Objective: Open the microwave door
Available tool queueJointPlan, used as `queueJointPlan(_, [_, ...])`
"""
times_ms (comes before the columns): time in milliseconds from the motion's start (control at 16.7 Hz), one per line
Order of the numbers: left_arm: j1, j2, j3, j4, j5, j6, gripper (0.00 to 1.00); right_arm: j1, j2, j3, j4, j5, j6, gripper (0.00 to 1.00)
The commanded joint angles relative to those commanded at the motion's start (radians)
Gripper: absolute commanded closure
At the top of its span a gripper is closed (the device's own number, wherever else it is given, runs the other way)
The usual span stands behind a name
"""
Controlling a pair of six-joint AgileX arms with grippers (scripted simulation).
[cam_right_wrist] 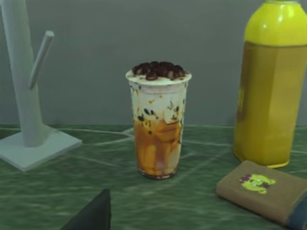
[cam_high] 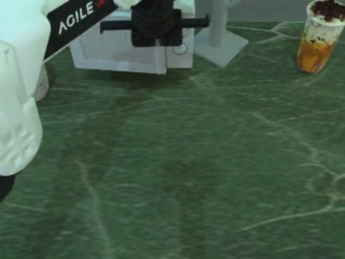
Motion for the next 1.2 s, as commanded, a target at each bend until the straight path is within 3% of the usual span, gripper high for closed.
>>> queueJointPlan(480, [0.014,-0.113,-0.18,0.094,0.039,0.097,1.0,0.0,0.0,0.0,0.0,0.0,0.0,0.0])
queueJointPlan(1200, [0.015,-0.117,-0.186,0.097,0.04,0.101,1.0,0.0,0.0,0.0,0.0,0.0,0.0,0.0])
